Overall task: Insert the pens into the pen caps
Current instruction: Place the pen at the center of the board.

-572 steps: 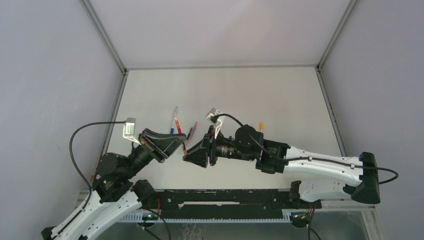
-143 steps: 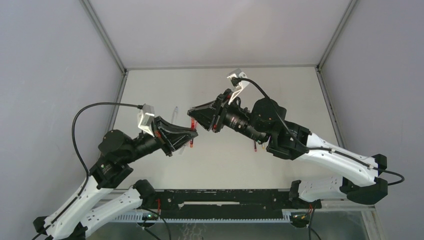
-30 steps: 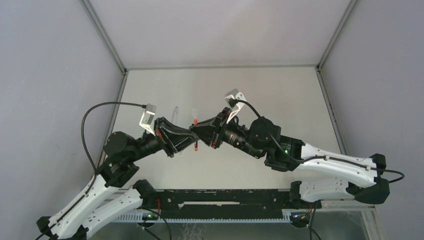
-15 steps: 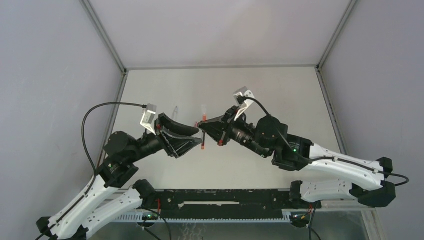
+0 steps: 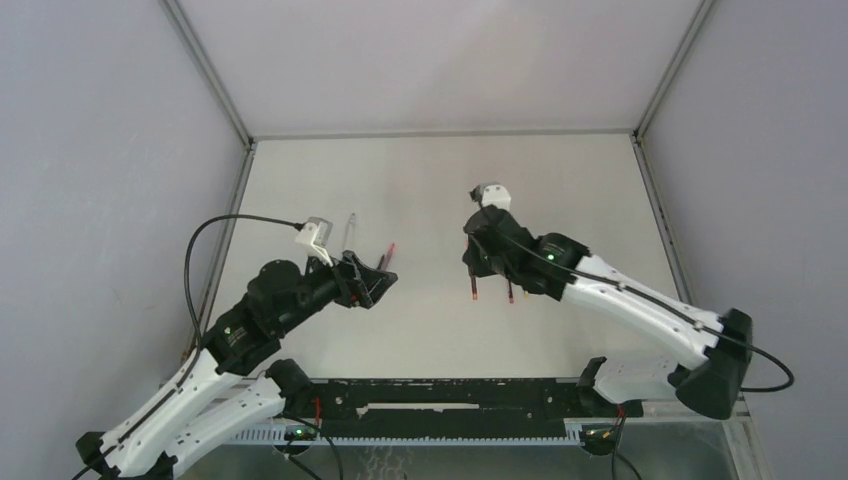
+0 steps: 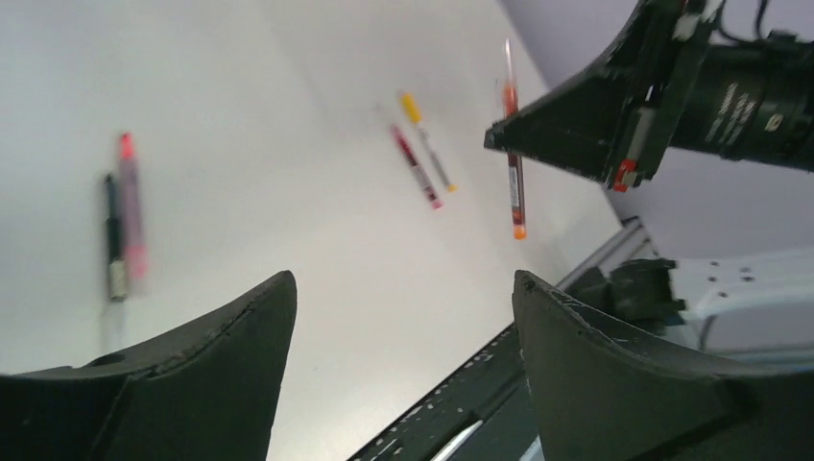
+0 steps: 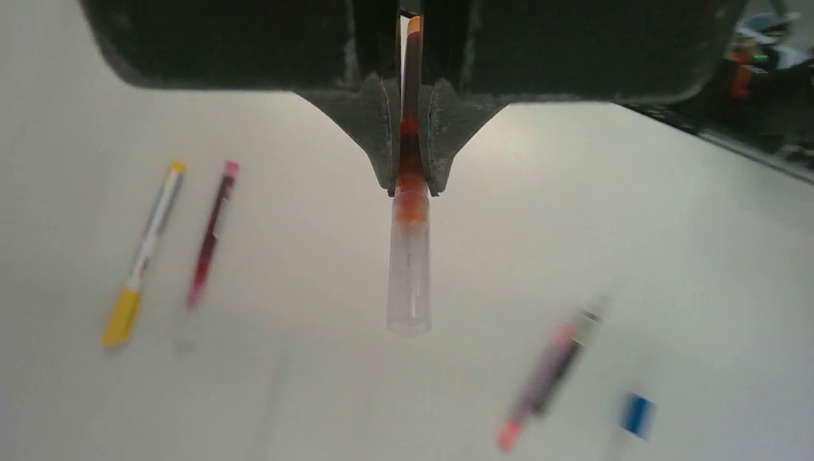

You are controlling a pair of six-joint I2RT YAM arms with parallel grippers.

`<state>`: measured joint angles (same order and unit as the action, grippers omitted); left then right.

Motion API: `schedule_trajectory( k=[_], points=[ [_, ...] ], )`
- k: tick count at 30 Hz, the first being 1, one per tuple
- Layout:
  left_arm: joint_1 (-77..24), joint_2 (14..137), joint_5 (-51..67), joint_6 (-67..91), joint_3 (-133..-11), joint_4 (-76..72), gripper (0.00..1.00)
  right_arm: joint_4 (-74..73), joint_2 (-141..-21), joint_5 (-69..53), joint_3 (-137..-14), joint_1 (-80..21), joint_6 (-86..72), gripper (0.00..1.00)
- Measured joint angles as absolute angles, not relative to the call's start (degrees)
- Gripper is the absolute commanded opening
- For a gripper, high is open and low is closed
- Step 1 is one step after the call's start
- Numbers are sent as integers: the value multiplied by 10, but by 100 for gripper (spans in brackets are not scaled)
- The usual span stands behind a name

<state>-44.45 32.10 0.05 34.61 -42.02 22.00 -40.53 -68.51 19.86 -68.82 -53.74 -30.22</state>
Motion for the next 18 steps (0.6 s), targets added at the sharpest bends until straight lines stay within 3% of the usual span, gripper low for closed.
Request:
schedule_trajectory(
  k=[3,10,18],
  points=[
    [-444,327,-38,347,-417,260,99,-434,-741,190,-666,-522,-299,0],
    [-444,318,-90,353,-417,307,100,-440,-809,163,-625,-449,-288,1],
    [-444,307,-117,361,-417,329,100,-413,-894,161,-625,-435,-272,4]
  ],
)
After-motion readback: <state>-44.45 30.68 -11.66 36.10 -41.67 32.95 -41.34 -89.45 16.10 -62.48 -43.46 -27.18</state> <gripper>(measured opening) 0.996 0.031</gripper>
